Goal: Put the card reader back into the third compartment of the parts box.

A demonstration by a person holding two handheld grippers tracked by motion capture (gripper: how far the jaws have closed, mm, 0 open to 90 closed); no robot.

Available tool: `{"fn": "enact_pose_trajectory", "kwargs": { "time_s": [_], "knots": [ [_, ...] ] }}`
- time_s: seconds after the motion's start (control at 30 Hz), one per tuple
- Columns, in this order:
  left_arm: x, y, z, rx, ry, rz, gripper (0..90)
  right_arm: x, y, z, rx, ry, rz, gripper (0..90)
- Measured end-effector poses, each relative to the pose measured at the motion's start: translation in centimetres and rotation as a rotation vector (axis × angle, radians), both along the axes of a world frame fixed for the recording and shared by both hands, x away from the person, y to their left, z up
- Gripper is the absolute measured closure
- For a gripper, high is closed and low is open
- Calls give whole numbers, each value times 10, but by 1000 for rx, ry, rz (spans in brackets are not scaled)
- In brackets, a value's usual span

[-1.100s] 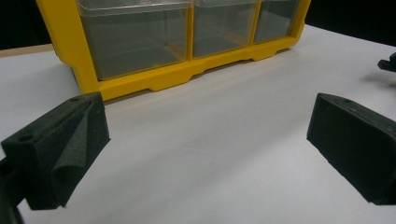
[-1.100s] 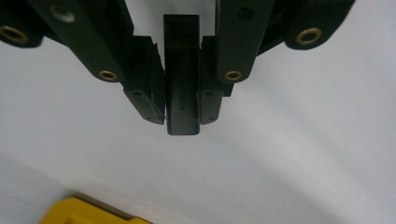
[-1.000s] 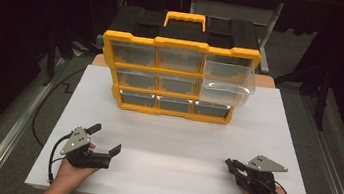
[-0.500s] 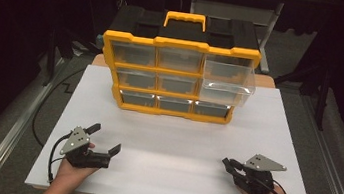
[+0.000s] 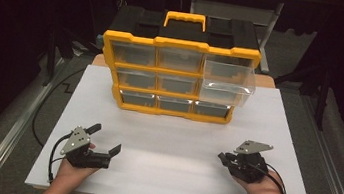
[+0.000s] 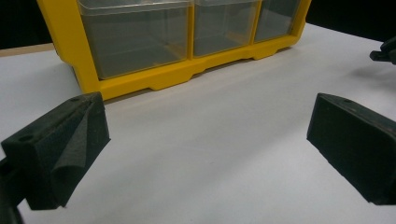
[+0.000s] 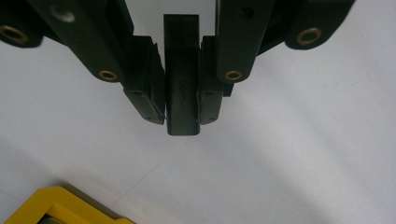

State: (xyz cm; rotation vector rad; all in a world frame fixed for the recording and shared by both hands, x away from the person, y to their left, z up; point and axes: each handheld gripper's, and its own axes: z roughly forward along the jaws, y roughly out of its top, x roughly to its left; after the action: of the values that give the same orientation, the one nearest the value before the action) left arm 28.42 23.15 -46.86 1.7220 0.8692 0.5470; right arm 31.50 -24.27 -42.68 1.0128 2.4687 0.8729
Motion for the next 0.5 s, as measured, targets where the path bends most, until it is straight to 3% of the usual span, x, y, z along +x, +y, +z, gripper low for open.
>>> {"fn": "enact_pose_trajectory", "kwargs": {
  "time_s": [0.3,0.5],
  "knots": [
    [1,1,0,-7,-3,-3,3,12,2,10,-68,82,30,742],
    [1,0,1,-6,-10,-7,3,15,6,13,-124,111,58,742]
  ]
}}
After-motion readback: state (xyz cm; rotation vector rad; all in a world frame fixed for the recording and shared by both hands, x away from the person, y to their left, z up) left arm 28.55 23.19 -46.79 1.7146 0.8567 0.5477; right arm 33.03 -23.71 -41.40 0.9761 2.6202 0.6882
